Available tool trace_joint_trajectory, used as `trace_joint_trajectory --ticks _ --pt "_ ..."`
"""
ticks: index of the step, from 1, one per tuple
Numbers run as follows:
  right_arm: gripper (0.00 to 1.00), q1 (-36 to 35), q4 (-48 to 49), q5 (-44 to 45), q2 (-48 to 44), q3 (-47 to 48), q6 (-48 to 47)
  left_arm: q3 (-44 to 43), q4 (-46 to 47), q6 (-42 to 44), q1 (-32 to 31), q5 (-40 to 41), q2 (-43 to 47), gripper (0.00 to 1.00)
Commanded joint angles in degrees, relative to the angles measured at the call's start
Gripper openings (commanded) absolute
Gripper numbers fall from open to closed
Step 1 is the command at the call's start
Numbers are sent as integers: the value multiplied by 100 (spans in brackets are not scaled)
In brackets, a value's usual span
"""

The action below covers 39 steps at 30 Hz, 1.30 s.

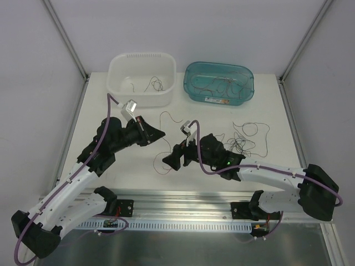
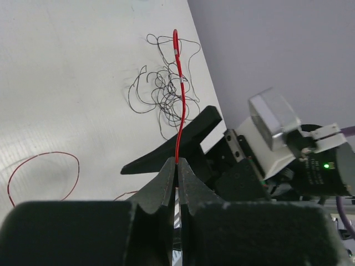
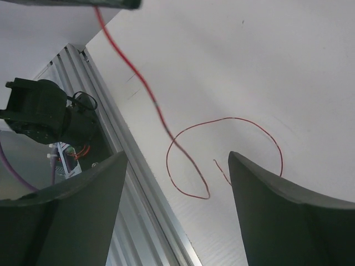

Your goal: Untangle the cables

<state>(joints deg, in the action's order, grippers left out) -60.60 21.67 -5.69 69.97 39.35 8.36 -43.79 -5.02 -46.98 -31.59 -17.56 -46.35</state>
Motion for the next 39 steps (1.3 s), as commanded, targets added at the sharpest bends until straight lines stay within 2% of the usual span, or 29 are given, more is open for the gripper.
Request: trace_joint_trajectory --ticks 1,3,4,6,7,9,10,13,14,15,18,19,21,22,25,26,27,30,36,39 --pt "76 -31 470 174 156 -33 52 -305 238 -267 -110 95 126 0" --pt "68 -31 443 165 218 -33 52 -332 255 -259 -119 112 170 0" --pt "60 -40 417 122 218 -33 52 -323 247 -224 -119 191 213 0" --pt "50 -66 391 121 192 -77 34 -279 238 -154 -119 297 249 0" --pt "39 -66 347 147 148 -86 17 -262 238 -127 -119 341 301 0" --pt "27 -84 303 156 122 -129 8 -235 229 -92 -119 464 302 0" --pt "15 -84 233 165 87 -164 -10 -218 238 -74 -119 482 267 0" --pt "1 -84 -91 244 -27 -139 -89 -226 238 75 -119 526 170 4" --pt "1 -92 -215 288 -158 -112 -167 -218 238 110 -119 543 144 7" --pt "1 -84 -329 332 -221 -95 -220 -226 238 197 -119 596 135 18" --pt "1 -92 -900 525 -502 81 -484 -261 238 504 -119 780 117 29" --pt "1 -84 -1284 813 -581 151 -563 -279 238 593 -110 815 126 37" --pt "1 -84 -1699 1034 -800 388 -800 -358 229 943 -119 895 126 46" --pt "1 -75 -2136 1331 -853 485 -949 -384 220 1067 -110 964 135 60" --pt "1 -40 -3182 1946 -968 1055 -1310 -490 124 1542 -110 1175 178 80" --pt "1 12 -3439 2097 -968 1205 -1398 -516 89 1656 -101 1228 196 90" --pt "1 30 -3676 2255 -960 1528 -1616 -551 28 1944 -101 1290 214 94" --pt "1 197 -4625 2634 -951 2170 -2073 -604 -218 2647 -84 1562 266 99" --pt "1 1022 -5427 2740 -758 3297 -2839 -421 -632 4106 57 2476 276 99" --pt "1 1567 -5585 2460 -459 3920 -3454 -158 -755 4608 127 2949 171 99"
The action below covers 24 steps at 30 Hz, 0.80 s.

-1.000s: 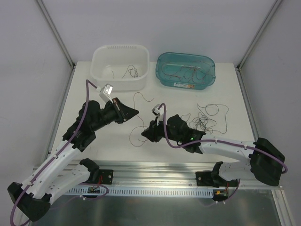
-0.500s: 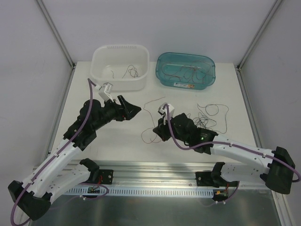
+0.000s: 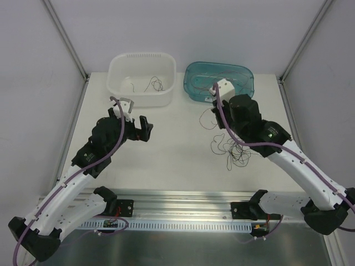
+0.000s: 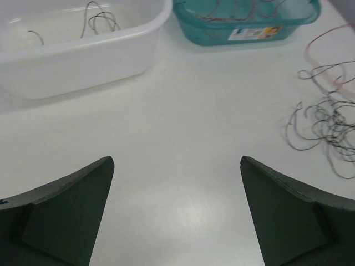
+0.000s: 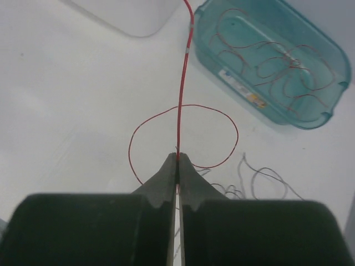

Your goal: Untangle the cables

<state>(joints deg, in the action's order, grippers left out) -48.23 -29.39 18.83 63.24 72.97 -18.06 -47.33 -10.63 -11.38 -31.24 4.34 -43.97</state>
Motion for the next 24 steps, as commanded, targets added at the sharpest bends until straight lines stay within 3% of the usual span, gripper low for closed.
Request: trace_joint_trajectory --ticks 1,5,10,18,24 --pt "1 566 -472 -28 302 691 -943 294 -193 1085 144 848 -112 99" --pt "1 1253 -68 -186 872 1201 -1856 690 -246 1348 267 999 -463 99" --pt "1 2017 521 -555 1795 1772 -2464 576 -615 1533 268 1157 -1000 99" --pt "1 2572 618 -627 3729 3537 -3280 576 -703 1621 268 1192 -1079 99" --pt "1 2845 820 -459 5082 4234 -3573 576 -712 1665 268 1148 -1193 99"
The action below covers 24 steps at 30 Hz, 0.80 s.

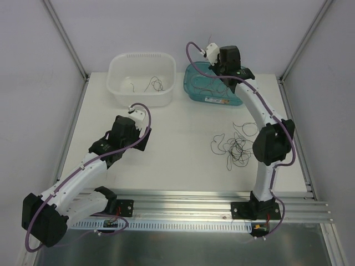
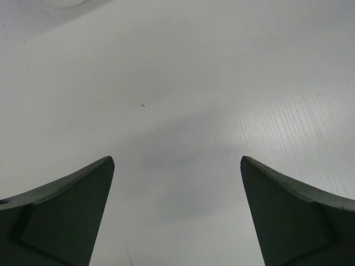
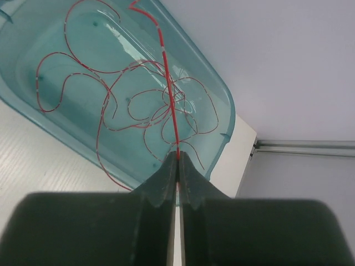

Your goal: Untangle the cables

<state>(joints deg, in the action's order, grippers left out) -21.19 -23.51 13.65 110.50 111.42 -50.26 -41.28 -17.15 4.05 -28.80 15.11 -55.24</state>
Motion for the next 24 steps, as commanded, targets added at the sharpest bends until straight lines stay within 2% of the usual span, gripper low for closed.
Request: trace_joint_trajectory --ticks 1,2,3,4,5,7,11,13,15,19,24 --pt "2 176 259 102 489 503 -292 -38 -61 122 23 53 -74 99" --pt "6 194 346 155 760 530 -239 -47 -61 113 23 36 -109 99" --pt "14 238 408 330 867 565 -186 -47 -69 113 23 9 -118 99" --pt "25 247 469 410 955 557 -99 -47 -61 113 32 0 -127 99" --pt "45 264 574 489 1104 557 -28 -47 -61 104 23 -8 -136 99" --pt "58 291 610 656 1141 539 112 -38 -61 104 23 9 -136 99" --pt "62 282 785 849 817 137 621 -47 -69 104 23 -43 -171 99" --pt "68 300 848 877 395 -136 841 -47 -61 96 23 -70 -171 99" --pt "70 300 813 718 -104 -567 1228 -56 -70 96 23 -70 -162 99" --pt "77 300 409 516 -930 -1305 2045 -56 -70 96 23 -53 -109 99" --pt "78 300 -294 410 -1942 -2517 3073 -65 -78 43 23 -166 -74 99"
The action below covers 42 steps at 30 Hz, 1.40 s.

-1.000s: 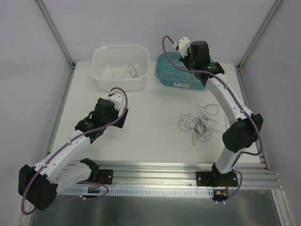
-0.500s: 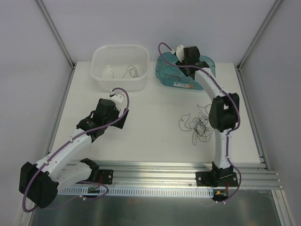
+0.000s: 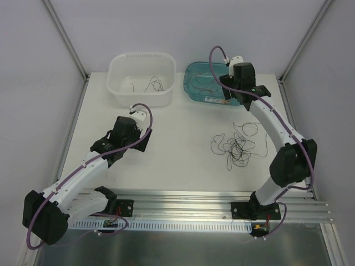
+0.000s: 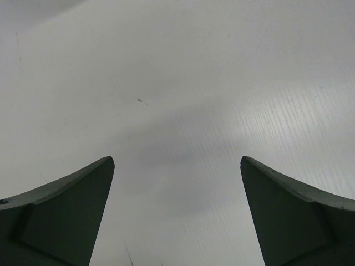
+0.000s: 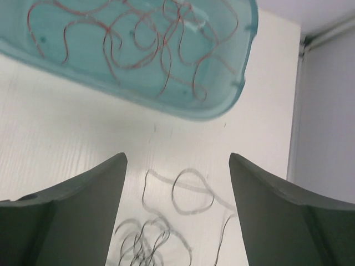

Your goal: Untangle the cables

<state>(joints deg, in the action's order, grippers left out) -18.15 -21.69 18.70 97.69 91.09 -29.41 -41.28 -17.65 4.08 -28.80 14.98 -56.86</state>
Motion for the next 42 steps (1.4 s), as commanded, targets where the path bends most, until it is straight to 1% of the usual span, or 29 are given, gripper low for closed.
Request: trace_joint_trajectory --ticks 1,3,4,5,9,13,17,18,19,20,21,22,23,25,26,28,29,31,32,35,36,38,39,40,41,42 --pt "79 -4 -633 -121 -1046 -974 1329 -73 -19 15 23 -188 87 99" --pt "78 -13 -757 -173 -1417 -1477 1726 -73 -19 -3 23 -294 79 99" --pt "79 -13 -862 -208 -1637 -1932 1867 -82 -19 -21 23 -312 70 99" --pt "79 -4 -915 -235 -1987 -2189 2182 -82 -19 -21 23 -329 52 99" --pt "78 40 -1100 -506 -2710 -3166 2755 -100 -28 -30 23 -408 52 99" --pt "77 145 -1223 -894 -3027 -3931 3089 -82 -28 -38 23 -391 26 99" --pt "75 303 -1083 -1323 -3046 -4485 3441 -100 -37 -30 23 -373 0 99" --pt "74 303 -1022 -1386 -2924 -4625 3598 -109 -37 -30 23 -373 0 99" --pt "71 312 -873 -1491 -2844 -4696 3652 -109 -37 -30 23 -373 8 99" --pt "69 295 -776 -1796 -2730 -4740 3696 -100 -37 -30 23 -356 26 99" --pt "66 303 -697 -2026 -2625 -4776 3758 -109 -37 -30 23 -364 17 99" --pt "61 277 -548 -2185 -2406 -4819 3880 -100 -37 -30 23 -365 8 99" --pt "59 147 -468 -2421 -2325 -4829 3986 -91 -37 -30 23 -365 8 99" --pt "53 -134 -223 -2564 -2167 -4759 4266 -100 -37 -21 23 -347 0 99" --pt "52 -554 -195 -2503 -2010 -4671 4346 -100 -37 -21 32 -347 -9 99" --pt "49 -1048 -125 -2380 -1763 -4295 4531 -109 -37 -21 23 -338 0 99" --pt "48 -1485 -64 -2397 -1492 -4179 4732 -100 -37 -21 23 -329 0 99" --pt "46 -1883 234 -2519 -1254 -3942 4961 -100 -37 -21 23 -347 8 99" --pt "46 -2233 305 -2590 -1026 -3706 5145 -82 -37 -21 23 -356 17 99" --pt "46 -2788 306 -2451 -840 -3152 5095 -91 -28 -30 23 -452 0 99" --pt "47 -2886 263 -2389 -839 -3046 5042 -91 -28 -38 23 -496 0 99" --pt "53 -3009 17 -2266 -900 -2870 4910 -100 -28 -56 23 -637 0 99" --pt "58 -3010 -97 -2196 -1040 -2782 4814 -109 -28 -65 23 -689 0 99" --pt "59 -3010 -307 -2091 -1137 -2763 4743 -117 -28 -74 23 -759 0 99" --pt "60 -3010 -414 -1724 -1269 -2772 4682 -135 -28 -74 23 -882 0 99" --pt "61 -3001 -519 -1581 -1392 -2772 4516 -152 -28 -100 23 -970 0 99"
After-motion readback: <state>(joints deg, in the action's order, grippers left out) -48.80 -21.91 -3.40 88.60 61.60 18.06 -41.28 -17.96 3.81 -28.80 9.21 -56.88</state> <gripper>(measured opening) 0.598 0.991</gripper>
